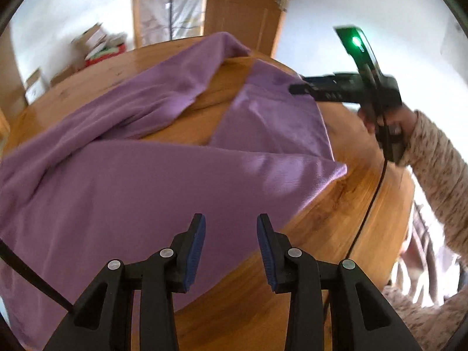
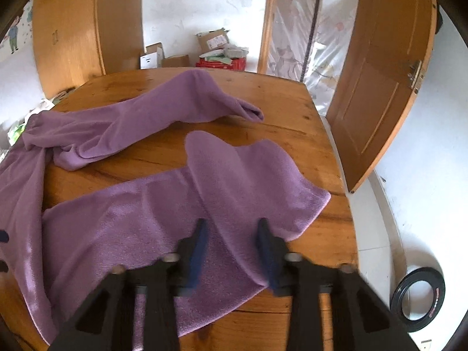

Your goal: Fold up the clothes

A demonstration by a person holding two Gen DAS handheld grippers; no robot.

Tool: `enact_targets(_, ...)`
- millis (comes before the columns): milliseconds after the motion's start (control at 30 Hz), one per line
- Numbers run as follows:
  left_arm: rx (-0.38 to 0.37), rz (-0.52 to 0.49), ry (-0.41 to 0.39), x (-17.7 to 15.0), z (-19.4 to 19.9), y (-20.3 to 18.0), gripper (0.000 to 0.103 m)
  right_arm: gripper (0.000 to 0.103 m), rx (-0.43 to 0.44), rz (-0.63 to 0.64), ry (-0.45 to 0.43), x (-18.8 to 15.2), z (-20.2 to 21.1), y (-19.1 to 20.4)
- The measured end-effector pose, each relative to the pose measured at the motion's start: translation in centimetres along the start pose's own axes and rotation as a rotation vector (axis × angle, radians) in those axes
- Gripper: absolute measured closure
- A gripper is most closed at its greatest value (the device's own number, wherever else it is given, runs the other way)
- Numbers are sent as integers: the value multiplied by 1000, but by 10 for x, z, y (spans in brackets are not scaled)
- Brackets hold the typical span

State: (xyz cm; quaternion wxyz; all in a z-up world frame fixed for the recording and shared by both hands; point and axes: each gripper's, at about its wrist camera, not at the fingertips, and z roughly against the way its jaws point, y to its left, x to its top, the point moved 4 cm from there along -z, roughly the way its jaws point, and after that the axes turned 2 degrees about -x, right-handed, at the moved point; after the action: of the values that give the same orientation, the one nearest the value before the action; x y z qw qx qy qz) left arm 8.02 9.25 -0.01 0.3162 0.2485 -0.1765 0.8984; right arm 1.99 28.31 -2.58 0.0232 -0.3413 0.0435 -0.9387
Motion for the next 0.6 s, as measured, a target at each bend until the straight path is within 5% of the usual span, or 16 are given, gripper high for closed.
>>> enact_targets(100,-39,6,8,1,-3,-3,65,97,0,-29,-9,-3,3,-6)
enact_targets(600,-44,26,77,-6,-28,6,65,98,-114,-180,-81,-32,70,-55)
